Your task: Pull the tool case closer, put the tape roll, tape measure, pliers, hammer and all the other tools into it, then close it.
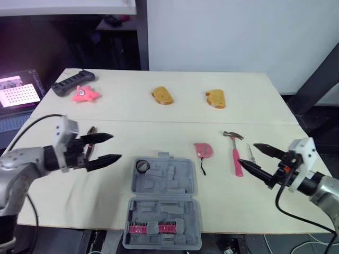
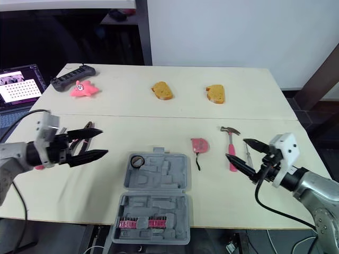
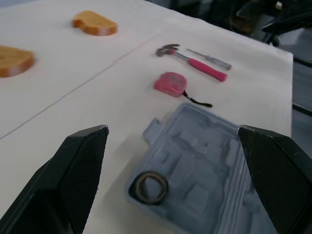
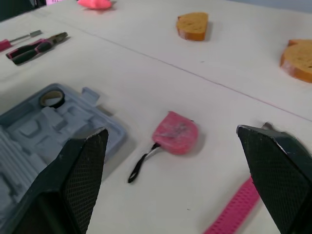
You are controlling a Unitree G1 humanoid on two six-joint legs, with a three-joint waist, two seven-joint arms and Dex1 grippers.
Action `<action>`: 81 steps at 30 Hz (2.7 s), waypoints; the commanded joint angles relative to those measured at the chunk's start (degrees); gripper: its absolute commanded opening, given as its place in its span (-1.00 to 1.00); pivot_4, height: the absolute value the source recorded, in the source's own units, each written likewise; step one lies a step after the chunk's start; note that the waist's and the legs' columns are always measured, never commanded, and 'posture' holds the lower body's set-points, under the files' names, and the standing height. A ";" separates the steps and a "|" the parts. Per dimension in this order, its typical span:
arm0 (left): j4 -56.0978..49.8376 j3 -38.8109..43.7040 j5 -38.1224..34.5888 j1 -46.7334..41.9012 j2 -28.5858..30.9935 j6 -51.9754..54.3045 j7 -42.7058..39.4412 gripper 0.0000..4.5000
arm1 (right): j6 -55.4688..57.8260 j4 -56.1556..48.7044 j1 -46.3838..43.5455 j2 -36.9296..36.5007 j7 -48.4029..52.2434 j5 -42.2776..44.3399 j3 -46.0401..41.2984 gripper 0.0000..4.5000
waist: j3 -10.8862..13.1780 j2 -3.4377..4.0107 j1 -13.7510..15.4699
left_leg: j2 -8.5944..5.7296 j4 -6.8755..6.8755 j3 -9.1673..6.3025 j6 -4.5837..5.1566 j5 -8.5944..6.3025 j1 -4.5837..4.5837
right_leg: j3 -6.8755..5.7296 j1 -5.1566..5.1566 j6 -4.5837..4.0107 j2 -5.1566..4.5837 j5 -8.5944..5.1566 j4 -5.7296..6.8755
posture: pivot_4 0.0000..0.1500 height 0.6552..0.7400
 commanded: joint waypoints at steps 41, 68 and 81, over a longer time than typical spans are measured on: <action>-11.37 -0.50 6.77 2.93 3.79 -0.57 5.56 1.00 | 6.79 22.64 -19.44 29.18 -30.29 -22.83 27.07 0.03 | -0.02 -0.04 -0.10 | 0.00 0.00 0.01 0.00 0.01 -0.12 | 0.02 -0.19 -0.04 0.00 -0.01 0.03 | 1.00 0.41; -13.83 -11.04 3.24 0.45 0.43 -0.44 -0.86 1.00 | 20.18 -4.50 3.38 15.43 -19.80 -16.79 20.38 -0.99 | -0.05 -0.05 0.02 | -0.01 0.00 0.01 0.00 0.01 -0.10 | 0.03 -0.15 -0.03 0.00 -0.02 0.03 | 1.00 0.41; -10.57 -15.00 4.38 -2.53 -0.38 -1.86 -5.89 1.00 | 26.85 -15.35 14.55 21.57 -24.25 -12.78 17.74 -0.99 | -0.06 -0.06 -0.04 | -0.01 0.01 0.00 0.00 0.01 -0.09 | 0.04 -0.15 -0.20 -0.01 -0.11 0.02 | 1.00 0.41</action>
